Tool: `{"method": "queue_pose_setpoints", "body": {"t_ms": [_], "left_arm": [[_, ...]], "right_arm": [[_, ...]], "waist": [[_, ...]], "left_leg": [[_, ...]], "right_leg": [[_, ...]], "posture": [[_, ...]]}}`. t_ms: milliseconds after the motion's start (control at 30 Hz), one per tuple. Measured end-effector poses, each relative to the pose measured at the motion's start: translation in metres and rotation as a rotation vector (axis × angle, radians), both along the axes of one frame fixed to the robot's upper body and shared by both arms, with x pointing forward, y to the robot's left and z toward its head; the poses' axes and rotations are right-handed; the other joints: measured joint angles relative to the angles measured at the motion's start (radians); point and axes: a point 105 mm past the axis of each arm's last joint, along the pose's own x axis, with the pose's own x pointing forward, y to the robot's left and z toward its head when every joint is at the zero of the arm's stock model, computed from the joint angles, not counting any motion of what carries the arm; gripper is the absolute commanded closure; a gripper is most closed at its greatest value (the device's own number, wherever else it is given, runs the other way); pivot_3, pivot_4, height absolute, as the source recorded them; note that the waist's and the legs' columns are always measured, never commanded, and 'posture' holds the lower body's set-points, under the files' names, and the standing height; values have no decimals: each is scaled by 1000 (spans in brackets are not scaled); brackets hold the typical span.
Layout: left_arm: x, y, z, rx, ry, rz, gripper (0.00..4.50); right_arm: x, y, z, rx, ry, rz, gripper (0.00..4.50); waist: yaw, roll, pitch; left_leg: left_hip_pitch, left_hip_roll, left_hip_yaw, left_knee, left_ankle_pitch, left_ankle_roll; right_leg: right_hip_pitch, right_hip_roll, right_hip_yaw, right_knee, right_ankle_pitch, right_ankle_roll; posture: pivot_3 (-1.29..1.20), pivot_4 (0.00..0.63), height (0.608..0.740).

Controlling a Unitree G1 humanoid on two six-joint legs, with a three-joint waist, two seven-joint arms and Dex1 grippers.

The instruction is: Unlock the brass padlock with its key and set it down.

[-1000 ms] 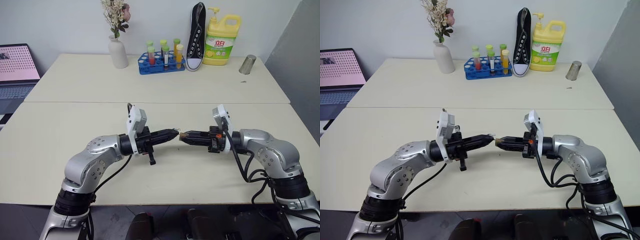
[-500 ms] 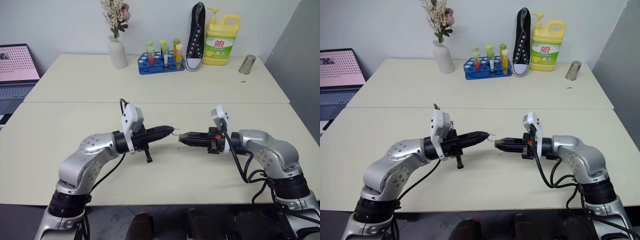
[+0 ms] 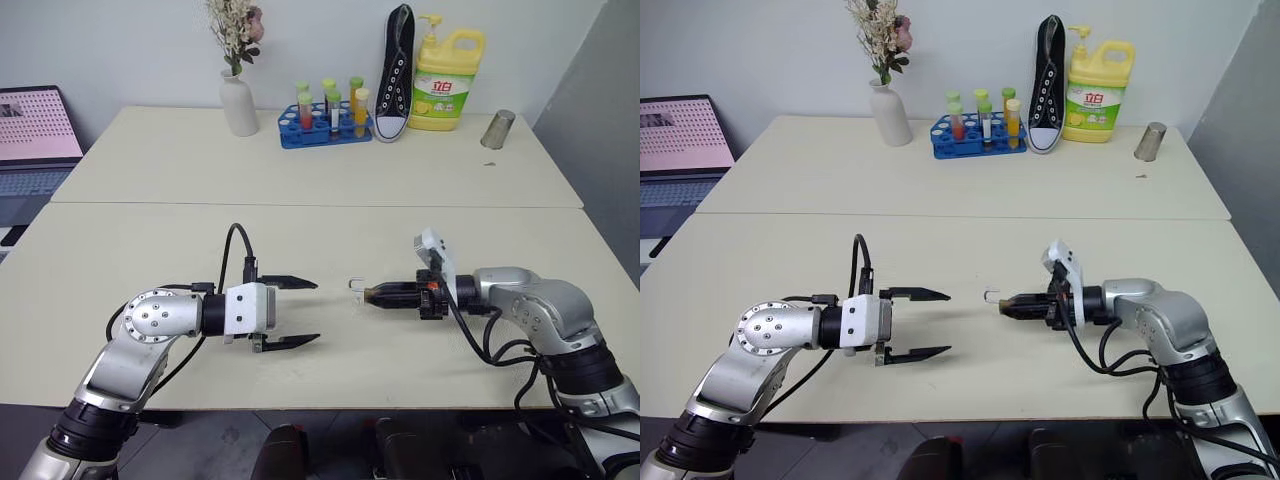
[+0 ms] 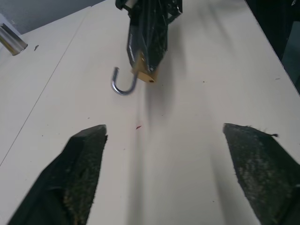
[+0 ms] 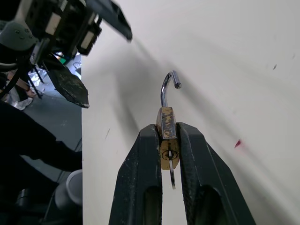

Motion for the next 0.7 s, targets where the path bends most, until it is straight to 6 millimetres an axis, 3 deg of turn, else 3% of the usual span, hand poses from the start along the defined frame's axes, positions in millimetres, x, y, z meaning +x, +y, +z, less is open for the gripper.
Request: {"method": "queue_pose_setpoints", "body": {"t_ms": [333, 600, 700], "left_arm": [[-3, -6, -4, 22, -21, -37, 0], [-4, -9, -7, 14, 14, -37, 0], [0, -9, -10, -35, 111, 23, 0]], "right_arm": [[18, 9, -32, -116, 108, -70, 4329], [27, 2, -31, -154, 81, -71, 1557], [27, -15, -27, -194, 17, -81, 500]], "waist": [[-1, 0, 0], [-1, 0, 0], [3, 0, 0]], "left_leg": [[0, 0, 0, 0, 0, 0], [0, 0, 0, 0, 0, 0], [0, -1, 0, 1, 0, 0]], "right_leg": [[0, 0, 0, 0, 0, 0], [0, 0, 0, 0, 0, 0], [0, 0, -1, 0, 0, 0]], "posture": [[0, 150, 740], [0, 150, 740], [0, 150, 740]]}}
